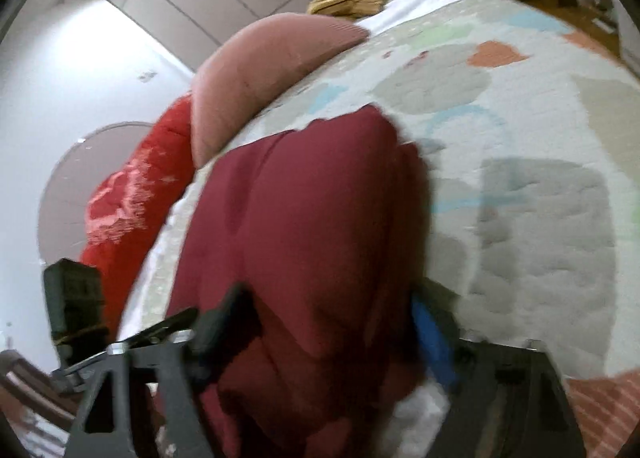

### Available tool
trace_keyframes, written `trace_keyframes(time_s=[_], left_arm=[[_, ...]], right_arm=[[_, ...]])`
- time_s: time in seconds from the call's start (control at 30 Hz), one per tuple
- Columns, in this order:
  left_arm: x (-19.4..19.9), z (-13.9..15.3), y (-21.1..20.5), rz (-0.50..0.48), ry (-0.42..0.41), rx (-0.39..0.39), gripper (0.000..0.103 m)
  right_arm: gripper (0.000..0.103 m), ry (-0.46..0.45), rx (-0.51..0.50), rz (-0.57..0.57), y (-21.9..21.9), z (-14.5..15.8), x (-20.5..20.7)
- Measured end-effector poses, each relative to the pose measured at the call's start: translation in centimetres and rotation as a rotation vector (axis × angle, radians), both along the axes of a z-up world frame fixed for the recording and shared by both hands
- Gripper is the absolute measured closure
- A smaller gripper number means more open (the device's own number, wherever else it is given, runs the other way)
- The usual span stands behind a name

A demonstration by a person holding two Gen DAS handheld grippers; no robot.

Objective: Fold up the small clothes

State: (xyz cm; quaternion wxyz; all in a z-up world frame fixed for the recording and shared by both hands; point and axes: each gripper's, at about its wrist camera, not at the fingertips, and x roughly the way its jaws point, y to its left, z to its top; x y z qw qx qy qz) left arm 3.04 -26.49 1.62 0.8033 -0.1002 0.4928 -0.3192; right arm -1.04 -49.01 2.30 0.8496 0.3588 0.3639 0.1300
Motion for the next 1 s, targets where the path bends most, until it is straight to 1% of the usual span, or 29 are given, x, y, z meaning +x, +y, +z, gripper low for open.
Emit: trace_keyframes(time_s=[0.03,0.07,0.1,0.13,0.2,0.27,0.3,0.4,0.47,0.53,0.6,0.63,0.67,0.7,0.73,0.8,0.83,0.9,1.0], left_arm=[[-0.1,0.1,-0.1,-0.001,-0.004,0.001,0.028],[-0.3,0.2,0.0,0.0,-0.007,0.004,0.03],[-0.5,0.6,0.2,0.001,-0.013,0.008,0.034],[-0.7,0.9,0.4,0.0,-0.016,0.008,0.039],[-1.3,1.7,1.1,-0.002,-0.017,0.0,0.043],[-2.3,2.8,2.1,-0.001,-0.016,-0.017,0.043],[-3.3,3.7,3.1,0.002,-0.032,-0.019,0.043],[-5.7,5.3,5.2,0.02,-0.06,-0.008,0.043],[-7.7,5.6,7.0,0.04,-0.064,0.005,0.043],[-9.2,5.1,8.2,0.06,-0.054,0.025,0.043],[-10.7,4.0,8.7,0.074,-0.054,0.076,0.043],[-11.1,3.7,8.8,0.08,-0.06,0.097,0.043],[-11.5,3.3,9.0,0.085,-0.066,0.106,0.043],[-11.9,3.1,9.2,0.087,-0.062,0.092,0.043],[-12.1,3.1,9.3,0.091,-0.063,0.091,0.043],[-12.6,3.6,9.3,0.108,-0.1,0.109,0.043],[-12.9,4.0,9.3,0.12,-0.127,0.12,0.043],[-13.1,4.8,9.2,0.129,-0.16,0.127,0.043],[-13.3,5.5,9.1,0.145,-0.199,0.144,0.042]], right_arm=[[0.047,-0.01,0.0,0.002,0.2,0.1,0.0],[0.056,-0.016,-0.001,0.006,0.4,0.2,-0.1],[0.062,-0.024,-0.02,0.011,0.7,0.8,-0.3],[0.064,-0.03,-0.042,0.014,0.9,1.4,-0.6],[0.068,-0.046,-0.055,0.023,1.3,2.7,-1.4],[0.068,-0.064,-0.039,0.033,1.4,3.7,-2.4],[0.068,-0.08,-0.03,0.051,1.9,4.6,-3.2],[0.068,-0.103,-0.042,0.102,3.9,6.3,-5.3],[0.068,-0.107,-0.033,0.128,5.2,6.7,-6.5],[0.068,-0.101,-0.024,0.159,6.6,6.3,-7.8],[0.066,-0.077,-0.047,0.176,7.7,5.4,-8.3],[0.066,-0.042,-0.071,0.165,8.0,4.7,-8.3],[0.059,0.008,-0.12,0.138,8.1,4.0,-8.3],[0.055,0.028,-0.148,0.118,7.9,3.7,-8.6],[0.054,0.036,-0.169,0.078,7.4,3.8,-9.0],[0.054,0.013,-0.159,0.029,6.7,4.9,-10.1],[0.054,-0.027,-0.159,0.005,6.6,6.1,-11.1],[0.054,-0.081,-0.179,0.017,7.1,7.7,-12.1],[0.06,-0.14,-0.308,0.074,9.7,10.0,-12.7]])
